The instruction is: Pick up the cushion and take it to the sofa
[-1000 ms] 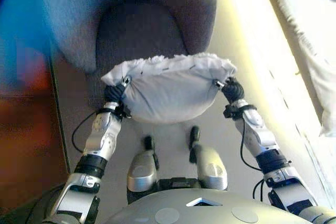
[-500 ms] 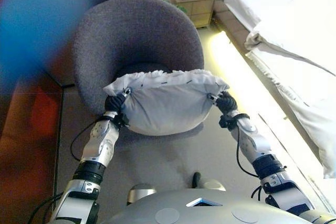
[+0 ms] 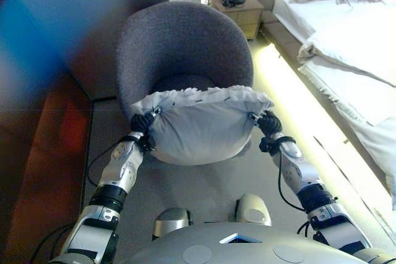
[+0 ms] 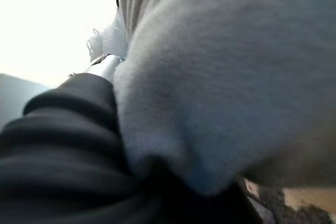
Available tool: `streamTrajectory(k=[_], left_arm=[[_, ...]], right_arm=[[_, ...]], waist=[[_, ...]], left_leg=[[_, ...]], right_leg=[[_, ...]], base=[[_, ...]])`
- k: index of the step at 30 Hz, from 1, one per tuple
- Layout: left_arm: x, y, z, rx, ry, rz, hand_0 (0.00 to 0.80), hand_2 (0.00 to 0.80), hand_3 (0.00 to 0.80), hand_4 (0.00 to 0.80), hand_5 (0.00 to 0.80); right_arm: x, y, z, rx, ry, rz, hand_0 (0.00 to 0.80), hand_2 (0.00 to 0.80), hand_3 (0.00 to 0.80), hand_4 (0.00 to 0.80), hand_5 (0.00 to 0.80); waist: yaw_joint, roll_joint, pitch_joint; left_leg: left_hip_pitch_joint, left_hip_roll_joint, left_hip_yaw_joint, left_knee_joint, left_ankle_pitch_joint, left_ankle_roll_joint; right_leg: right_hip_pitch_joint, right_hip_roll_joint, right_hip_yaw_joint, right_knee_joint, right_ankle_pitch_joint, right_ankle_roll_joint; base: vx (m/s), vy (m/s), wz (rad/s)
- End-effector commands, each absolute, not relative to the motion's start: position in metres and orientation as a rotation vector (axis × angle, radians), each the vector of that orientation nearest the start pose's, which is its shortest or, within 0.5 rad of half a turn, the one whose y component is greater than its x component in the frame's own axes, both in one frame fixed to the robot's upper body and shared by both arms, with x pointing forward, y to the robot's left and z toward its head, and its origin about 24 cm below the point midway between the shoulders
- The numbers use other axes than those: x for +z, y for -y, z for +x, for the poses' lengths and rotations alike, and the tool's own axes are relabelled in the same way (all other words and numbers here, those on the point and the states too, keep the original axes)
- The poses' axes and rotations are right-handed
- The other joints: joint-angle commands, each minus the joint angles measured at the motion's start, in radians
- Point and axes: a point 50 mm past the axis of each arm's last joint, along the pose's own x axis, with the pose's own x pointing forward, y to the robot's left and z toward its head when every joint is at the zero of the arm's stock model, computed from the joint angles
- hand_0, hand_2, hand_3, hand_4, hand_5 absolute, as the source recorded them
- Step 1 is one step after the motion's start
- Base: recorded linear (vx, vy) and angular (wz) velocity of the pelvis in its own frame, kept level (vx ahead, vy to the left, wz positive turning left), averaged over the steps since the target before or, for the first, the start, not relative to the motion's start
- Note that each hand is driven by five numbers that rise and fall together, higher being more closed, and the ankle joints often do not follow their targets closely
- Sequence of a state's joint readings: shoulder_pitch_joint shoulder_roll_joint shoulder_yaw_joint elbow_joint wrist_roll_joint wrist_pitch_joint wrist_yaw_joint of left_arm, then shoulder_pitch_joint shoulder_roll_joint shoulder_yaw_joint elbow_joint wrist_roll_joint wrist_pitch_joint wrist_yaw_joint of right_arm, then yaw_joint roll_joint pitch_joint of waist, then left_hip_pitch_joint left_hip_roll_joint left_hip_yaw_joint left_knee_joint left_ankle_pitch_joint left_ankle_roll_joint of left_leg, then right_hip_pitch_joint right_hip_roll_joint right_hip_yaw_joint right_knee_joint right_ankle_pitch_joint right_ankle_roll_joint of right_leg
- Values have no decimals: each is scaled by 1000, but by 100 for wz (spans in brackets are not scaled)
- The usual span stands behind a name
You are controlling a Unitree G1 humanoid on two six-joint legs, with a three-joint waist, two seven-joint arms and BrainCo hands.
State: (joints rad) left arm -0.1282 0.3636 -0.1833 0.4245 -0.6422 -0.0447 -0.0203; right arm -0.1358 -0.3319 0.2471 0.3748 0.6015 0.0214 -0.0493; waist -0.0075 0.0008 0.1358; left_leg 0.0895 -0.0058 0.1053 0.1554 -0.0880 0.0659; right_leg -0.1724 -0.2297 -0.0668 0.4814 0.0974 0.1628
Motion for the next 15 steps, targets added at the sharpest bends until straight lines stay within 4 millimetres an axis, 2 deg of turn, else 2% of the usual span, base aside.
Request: streamTrajectory(k=[1,3,7,9,11,12,13,15], left_arm=[[35,-168,293,-202,-69,-220,800,800,800,800,800],[32,-165,293,-208,-81,-213,800,800,800,800,800],[29,-169,292,-181,-90,-197,800,800,800,800,800],[28,-173,290,-163,-87,-206,800,800,800,800,800],[27,-179,286,-146,-93,-238,800,800,800,800,800],[26,-181,284,-138,-98,-249,800,800,800,800,800],[26,-182,283,-135,-97,-245,800,800,800,800,800],[28,-183,282,-128,-87,-251,800,800,800,800,800]], right_arm=[[20,172,284,116,-160,286,800,800,800,800,800],[18,179,283,109,-168,285,800,800,800,800,800],[19,180,287,135,-176,295,800,800,800,800,800],[19,180,286,155,-178,288,800,800,800,800,800],[20,177,285,168,-186,274,800,800,800,800,800],[20,175,284,176,-190,268,800,800,800,800,800],[22,170,283,197,-188,257,800,800,800,800,800],[24,167,283,232,-180,243,800,800,800,800,800]], waist=[[-49,-74,-33],[-64,-81,-27],[-50,-106,-27],[-48,-110,-40],[-51,-105,-64],[-55,-97,-73],[-61,-88,-85],[-63,-83,-96]], left_leg=[[86,-86,-63,22,-151,-10],[105,-82,-82,36,-178,-7],[141,-81,-70,56,-225,3],[144,-80,-67,74,-236,1],[155,-56,-54,112,-226,-19],[170,-34,-51,123,-197,-35],[170,-5,-46,155,-121,-66],[158,16,-42,219,-39,-96]], right_leg=[[-24,20,95,-325,152,38],[-32,53,88,-431,130,44],[-41,65,-17,-427,127,46],[-12,68,-11,-434,114,35],[-2,76,-12,-383,82,18],[-3,81,-16,-360,62,8],[8,94,-13,-349,38,-13],[31,114,-19,-351,9,-42]], base=[[377,-183,-12],[369,-159,-17],[346,-176,22],[373,-165,25],[425,-164,23],[383,-172,8],[352,-182,0],[328,-210,0]])
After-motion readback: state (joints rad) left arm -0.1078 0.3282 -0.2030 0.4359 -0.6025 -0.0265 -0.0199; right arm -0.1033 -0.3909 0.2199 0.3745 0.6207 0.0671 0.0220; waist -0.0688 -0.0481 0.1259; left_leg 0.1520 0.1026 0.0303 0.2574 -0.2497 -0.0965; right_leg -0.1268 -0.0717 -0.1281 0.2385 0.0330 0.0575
